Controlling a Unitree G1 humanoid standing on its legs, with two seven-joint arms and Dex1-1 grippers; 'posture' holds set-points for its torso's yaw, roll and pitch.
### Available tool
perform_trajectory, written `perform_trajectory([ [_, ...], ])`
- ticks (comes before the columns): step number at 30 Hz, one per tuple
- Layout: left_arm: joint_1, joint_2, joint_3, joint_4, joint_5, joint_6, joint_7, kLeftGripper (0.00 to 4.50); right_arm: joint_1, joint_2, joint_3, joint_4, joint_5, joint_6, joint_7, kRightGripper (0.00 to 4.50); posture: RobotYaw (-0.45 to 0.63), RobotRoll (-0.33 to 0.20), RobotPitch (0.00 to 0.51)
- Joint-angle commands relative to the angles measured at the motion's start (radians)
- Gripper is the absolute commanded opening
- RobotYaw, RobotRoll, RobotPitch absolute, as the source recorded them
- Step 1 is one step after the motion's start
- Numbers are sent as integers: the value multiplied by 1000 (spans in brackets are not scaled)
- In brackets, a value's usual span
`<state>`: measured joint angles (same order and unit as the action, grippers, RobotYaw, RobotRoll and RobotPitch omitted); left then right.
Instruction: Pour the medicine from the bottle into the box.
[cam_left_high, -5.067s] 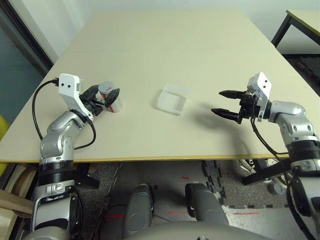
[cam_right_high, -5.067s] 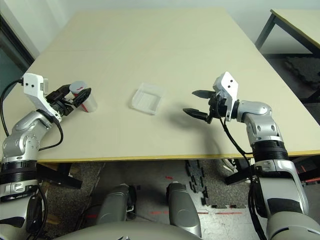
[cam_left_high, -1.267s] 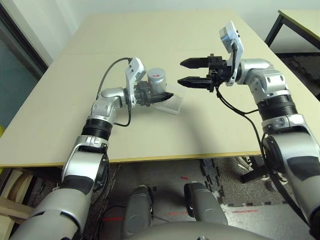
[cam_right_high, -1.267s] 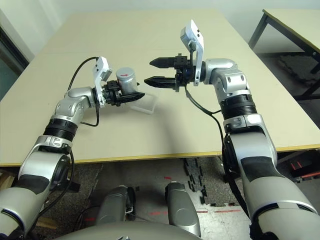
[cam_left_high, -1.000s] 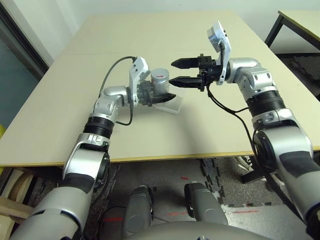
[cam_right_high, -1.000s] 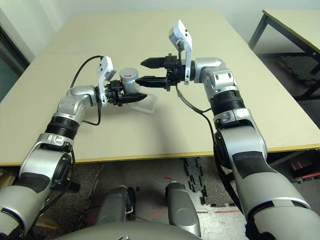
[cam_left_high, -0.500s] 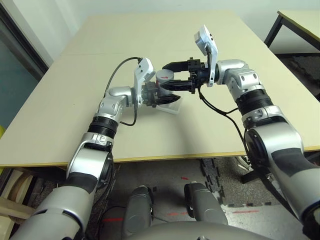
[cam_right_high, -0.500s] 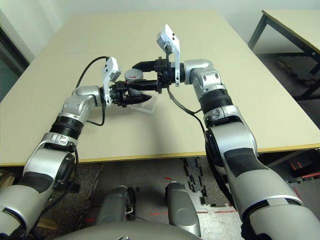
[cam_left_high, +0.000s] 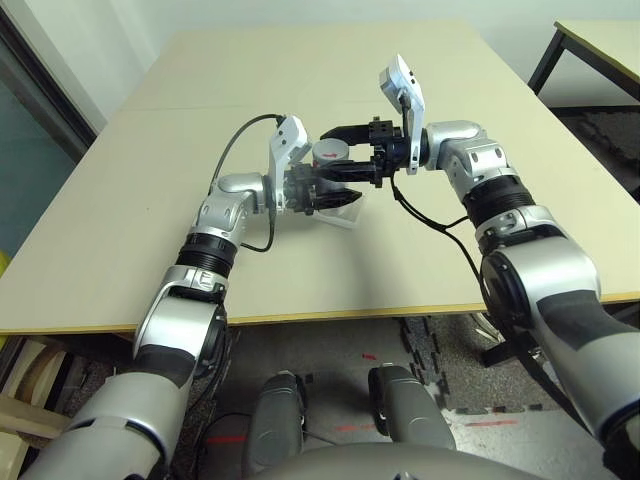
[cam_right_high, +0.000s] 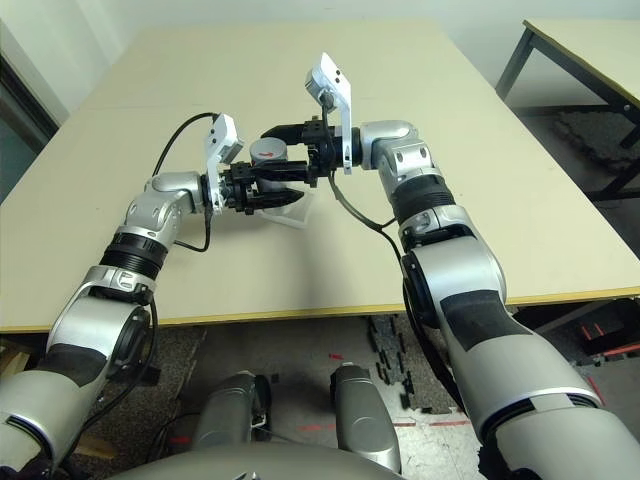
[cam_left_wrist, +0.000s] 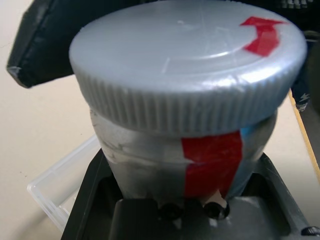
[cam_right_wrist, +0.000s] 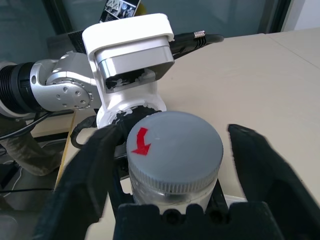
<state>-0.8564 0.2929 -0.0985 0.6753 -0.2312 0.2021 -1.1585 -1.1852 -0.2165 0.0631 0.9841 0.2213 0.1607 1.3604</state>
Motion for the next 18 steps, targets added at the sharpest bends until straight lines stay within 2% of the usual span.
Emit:
perform_trajectory([
  [1, 6, -1, -11, -18, 7, 3, -14, 2771, -17, 4, -16, 14, -2, -7, -1, 3156, -249, 0, 56],
  [3, 7, -2, -11, -18, 7, 3, -14, 2771, -17, 3, -17, 16, -2, -5, 1, 2912, -249, 0, 57],
  [5, 8, -3, -11, -17, 7, 3, -13, 2771, -17, 2, -18, 17, -2, -4, 4, 3309, -250, 0, 57],
  [8, 8, -3, -10, -14, 7, 1, -13, 2771, -16, -1, -19, 17, -3, -2, 9, 2895, -250, 0, 58],
  [9, 8, -4, -10, -14, 7, 2, -13, 2771, -16, -1, -19, 18, -3, -3, 10, 2628, -250, 0, 58],
  [18, 5, 1, -3, -11, -1, 8, -25, 2771, -3, -9, -12, 9, -2, -24, 86, 2597, -251, 0, 59],
])
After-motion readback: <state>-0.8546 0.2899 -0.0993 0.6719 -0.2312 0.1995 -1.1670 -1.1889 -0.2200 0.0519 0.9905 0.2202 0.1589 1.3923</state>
